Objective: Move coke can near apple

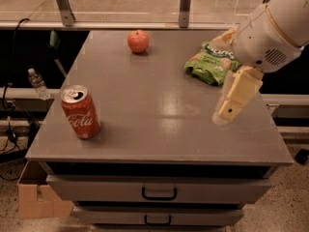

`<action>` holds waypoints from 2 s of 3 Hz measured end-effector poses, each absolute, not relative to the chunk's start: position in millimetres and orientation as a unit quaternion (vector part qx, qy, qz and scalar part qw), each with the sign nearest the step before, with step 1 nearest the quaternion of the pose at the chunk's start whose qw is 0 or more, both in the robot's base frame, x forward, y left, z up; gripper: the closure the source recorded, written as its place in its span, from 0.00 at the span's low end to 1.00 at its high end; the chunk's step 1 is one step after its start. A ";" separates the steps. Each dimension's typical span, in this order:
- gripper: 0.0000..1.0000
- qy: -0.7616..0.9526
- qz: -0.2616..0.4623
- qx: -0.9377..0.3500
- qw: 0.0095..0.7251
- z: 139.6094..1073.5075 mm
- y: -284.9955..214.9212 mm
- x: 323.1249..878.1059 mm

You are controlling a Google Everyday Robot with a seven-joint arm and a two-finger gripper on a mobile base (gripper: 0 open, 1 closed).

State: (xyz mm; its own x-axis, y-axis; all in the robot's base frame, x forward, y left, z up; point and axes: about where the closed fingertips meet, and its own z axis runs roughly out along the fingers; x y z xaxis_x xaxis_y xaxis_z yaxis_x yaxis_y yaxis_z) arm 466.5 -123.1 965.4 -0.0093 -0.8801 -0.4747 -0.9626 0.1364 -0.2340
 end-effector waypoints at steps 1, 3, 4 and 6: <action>0.00 0.687 0.103 -0.665 0.272 964.4 -111.4 461.3; 0.00 0.585 0.203 -0.720 0.314 941.0 -10.8 413.4; 0.00 0.554 0.246 -0.721 0.336 924.1 36.8 411.6; 0.00 0.552 0.314 -0.680 0.367 900.4 93.9 442.0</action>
Offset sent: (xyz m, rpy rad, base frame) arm -0.0769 0.1333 -0.0403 0.2391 0.0511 0.4147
